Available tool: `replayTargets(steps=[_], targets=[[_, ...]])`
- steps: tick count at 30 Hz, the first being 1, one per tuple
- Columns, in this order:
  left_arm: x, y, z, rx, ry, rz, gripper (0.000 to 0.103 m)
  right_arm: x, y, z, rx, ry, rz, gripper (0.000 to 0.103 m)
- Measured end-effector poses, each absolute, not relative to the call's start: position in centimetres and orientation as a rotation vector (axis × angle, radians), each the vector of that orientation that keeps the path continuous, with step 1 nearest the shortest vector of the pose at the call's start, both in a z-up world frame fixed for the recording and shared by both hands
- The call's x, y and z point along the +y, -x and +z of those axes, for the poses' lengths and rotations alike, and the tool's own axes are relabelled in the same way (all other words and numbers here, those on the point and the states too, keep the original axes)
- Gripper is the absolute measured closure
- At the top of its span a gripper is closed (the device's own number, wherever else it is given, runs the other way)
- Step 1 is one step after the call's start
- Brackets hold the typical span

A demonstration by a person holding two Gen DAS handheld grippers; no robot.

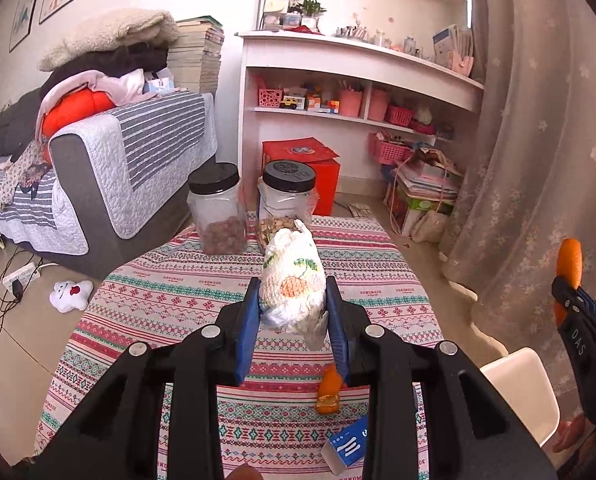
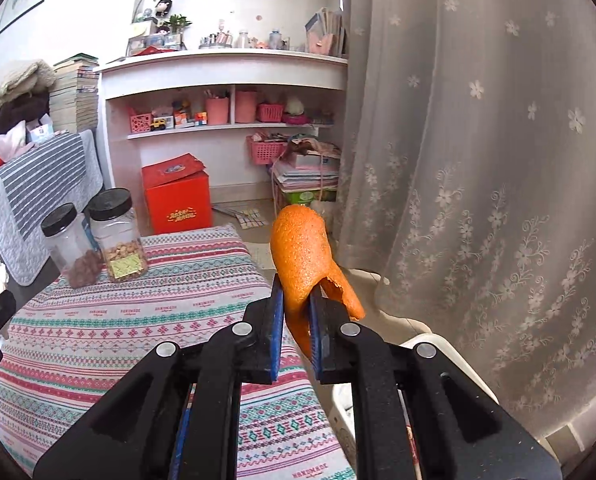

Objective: Collect trash
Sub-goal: 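Carry the orange peel to the white bin and open the right tool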

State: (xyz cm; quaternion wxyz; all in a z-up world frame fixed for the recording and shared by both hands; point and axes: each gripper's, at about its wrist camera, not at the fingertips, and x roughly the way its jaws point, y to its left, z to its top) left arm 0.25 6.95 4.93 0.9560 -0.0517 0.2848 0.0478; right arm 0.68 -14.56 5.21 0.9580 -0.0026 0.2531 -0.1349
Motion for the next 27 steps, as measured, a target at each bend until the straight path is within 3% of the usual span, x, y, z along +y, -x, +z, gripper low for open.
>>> replayTargets(steps=[15, 17, 19, 20, 25, 27], targets=[[0.2, -0.6, 3.4, 0.609, 0.016, 0.011, 0.071, -24.1, 1.0, 3.7, 0.627, -0.049, -0.485, 0.09], [-0.8, -0.5, 3.3, 0.614, 0.006, -0.009, 0.071, -25.4, 1.1, 3.3, 0.658, -0.058, -0.508, 0.081], [-1.9, -0.5, 3.2, 0.618, -0.003, -0.035, 0.071, -26.8, 1.5, 3.0, 0.664, -0.091, -0.532, 0.042], [-2.5, -0.4, 3.2, 0.62, -0.007, -0.049, 0.071, -27.5, 2.0, 3.1, 0.65, -0.101, -0.56, 0.035], [-6.0, 0.2, 3.3, 0.622, -0.031, -0.141, 0.071, -30.4, 4.0, 4.4, 0.555, -0.122, -0.669, 0.01], [-7.7, 0.3, 3.7, 0.624, -0.033, -0.183, 0.071, -31.6, 4.6, 4.8, 0.537, -0.137, -0.695, 0.009]])
